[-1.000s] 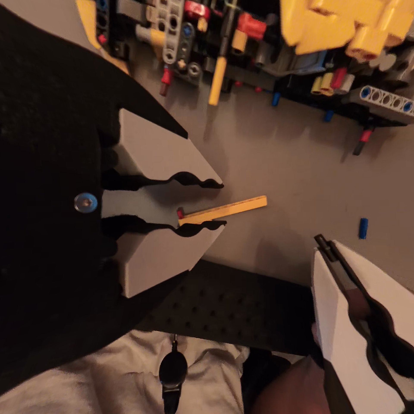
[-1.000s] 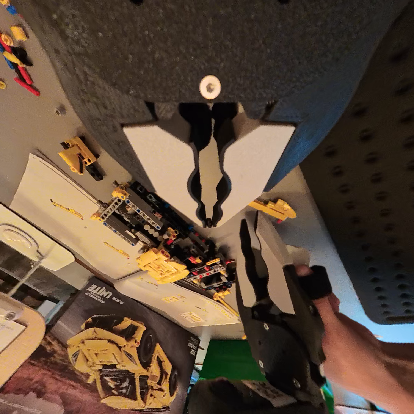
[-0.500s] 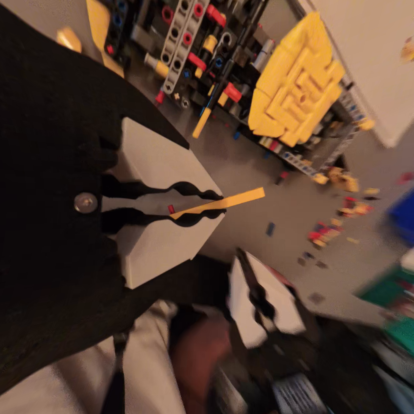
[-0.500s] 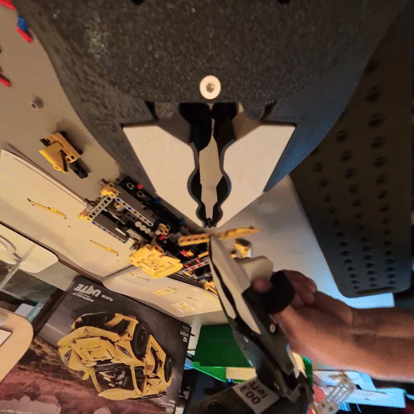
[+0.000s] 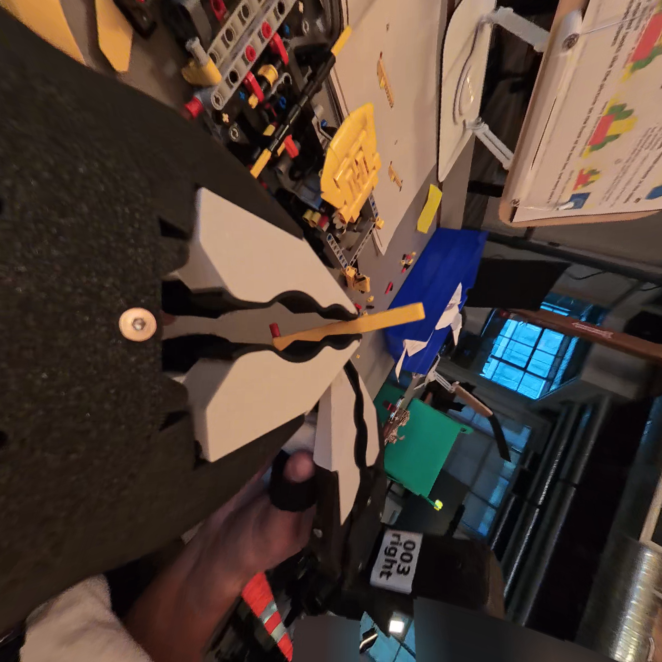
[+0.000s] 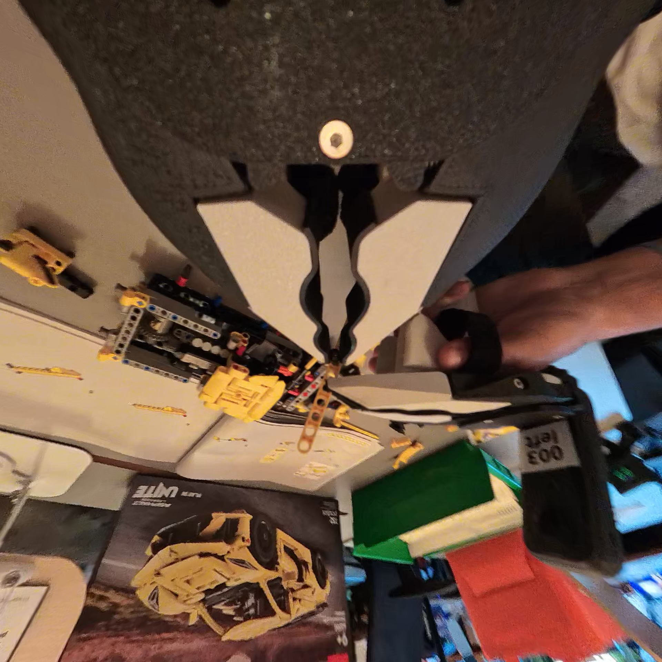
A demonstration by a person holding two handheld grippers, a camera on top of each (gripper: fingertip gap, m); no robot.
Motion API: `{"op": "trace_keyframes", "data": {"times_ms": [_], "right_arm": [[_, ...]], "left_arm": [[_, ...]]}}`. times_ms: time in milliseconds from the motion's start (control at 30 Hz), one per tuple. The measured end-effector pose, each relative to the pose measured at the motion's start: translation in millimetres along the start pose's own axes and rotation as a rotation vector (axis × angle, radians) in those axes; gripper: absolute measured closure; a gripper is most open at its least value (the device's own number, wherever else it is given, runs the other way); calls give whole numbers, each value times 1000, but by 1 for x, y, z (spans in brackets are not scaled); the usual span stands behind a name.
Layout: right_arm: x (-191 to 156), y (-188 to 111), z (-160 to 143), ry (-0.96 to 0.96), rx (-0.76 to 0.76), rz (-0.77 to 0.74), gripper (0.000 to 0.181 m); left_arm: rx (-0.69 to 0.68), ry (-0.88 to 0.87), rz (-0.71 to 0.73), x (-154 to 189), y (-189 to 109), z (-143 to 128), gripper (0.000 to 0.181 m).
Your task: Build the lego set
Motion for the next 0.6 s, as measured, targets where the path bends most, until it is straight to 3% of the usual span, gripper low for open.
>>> {"op": "trace_keyframes", "data": {"times_ms": [600], "right_arm": [[6, 2, -1, -104, 66, -211, 177]], "left_arm": [[87, -225, 12, -4, 8, -4, 174]]}}
Point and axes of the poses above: each gripper's, where its closed fingertips meet, y out along the fingers, z out of its top, x = y × z across the jaws, the point moved 1 cm from there along -y, back along the fingers, and after that the axes turned 3 degrees about y, right-handed, at the moved point
